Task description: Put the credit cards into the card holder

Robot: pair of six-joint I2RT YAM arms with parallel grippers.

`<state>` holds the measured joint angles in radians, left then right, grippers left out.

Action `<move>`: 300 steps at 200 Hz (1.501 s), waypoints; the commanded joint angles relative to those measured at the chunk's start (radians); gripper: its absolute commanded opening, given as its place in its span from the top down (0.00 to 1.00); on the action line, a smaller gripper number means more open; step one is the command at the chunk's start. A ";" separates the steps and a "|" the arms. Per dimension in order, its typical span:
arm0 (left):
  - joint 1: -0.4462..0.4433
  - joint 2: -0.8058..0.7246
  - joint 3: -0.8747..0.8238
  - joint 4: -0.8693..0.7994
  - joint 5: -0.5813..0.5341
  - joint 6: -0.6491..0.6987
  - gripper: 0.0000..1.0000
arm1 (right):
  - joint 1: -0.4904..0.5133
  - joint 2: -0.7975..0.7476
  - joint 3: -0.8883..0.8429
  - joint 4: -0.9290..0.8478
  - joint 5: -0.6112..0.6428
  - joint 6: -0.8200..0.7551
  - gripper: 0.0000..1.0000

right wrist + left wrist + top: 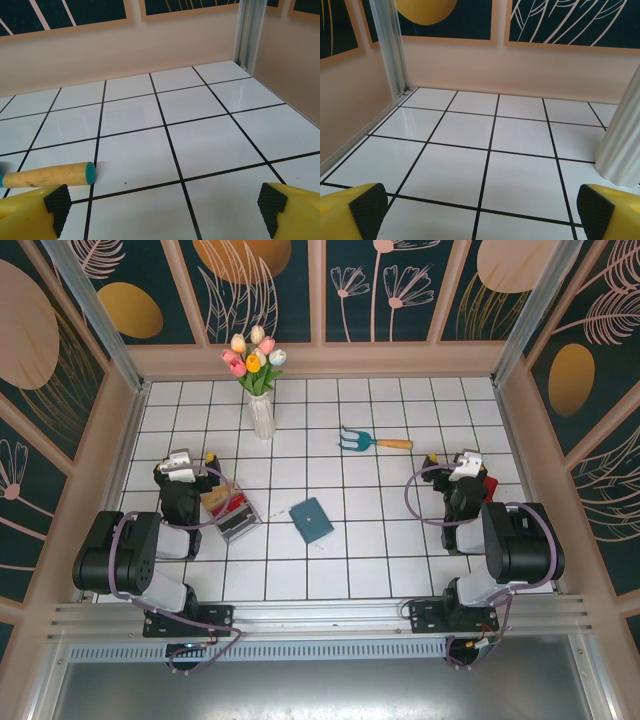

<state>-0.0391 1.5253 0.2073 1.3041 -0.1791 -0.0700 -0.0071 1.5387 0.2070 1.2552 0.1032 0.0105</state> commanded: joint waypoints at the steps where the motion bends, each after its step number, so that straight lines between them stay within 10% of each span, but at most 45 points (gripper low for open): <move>1: 0.005 -0.005 0.016 -0.005 0.018 0.013 0.01 | -0.010 0.001 0.017 0.007 -0.023 0.022 0.01; 67: 0.007 -0.097 -0.005 -0.043 -0.044 -0.014 0.01 | 0.006 -0.042 0.014 -0.019 -0.064 -0.013 0.01; 122: 0.007 -0.576 0.054 -0.571 -0.179 -0.217 0.01 | 0.017 -0.349 0.283 -0.823 -0.082 0.229 0.01; 149: 0.007 -0.740 0.176 -1.107 -0.328 -0.658 0.01 | 0.014 -0.375 0.356 -0.966 -0.471 0.360 0.01; 168: 0.007 -0.819 0.156 -1.201 -0.108 -0.638 0.01 | 0.080 -0.359 0.372 -0.972 -0.653 0.409 0.02; 205: 0.007 -0.843 0.108 -1.379 0.200 -0.891 0.01 | 0.332 -0.303 0.454 -1.096 -0.540 0.368 0.04; 300: 0.007 -0.660 0.046 -1.305 0.429 -0.959 0.01 | 0.704 0.093 0.716 -1.254 -0.427 0.279 0.27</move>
<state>-0.0345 0.8318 0.2646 -0.0696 0.1669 -1.0161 0.6430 1.5566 0.8577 0.0837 -0.3588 0.3195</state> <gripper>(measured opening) 0.988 0.763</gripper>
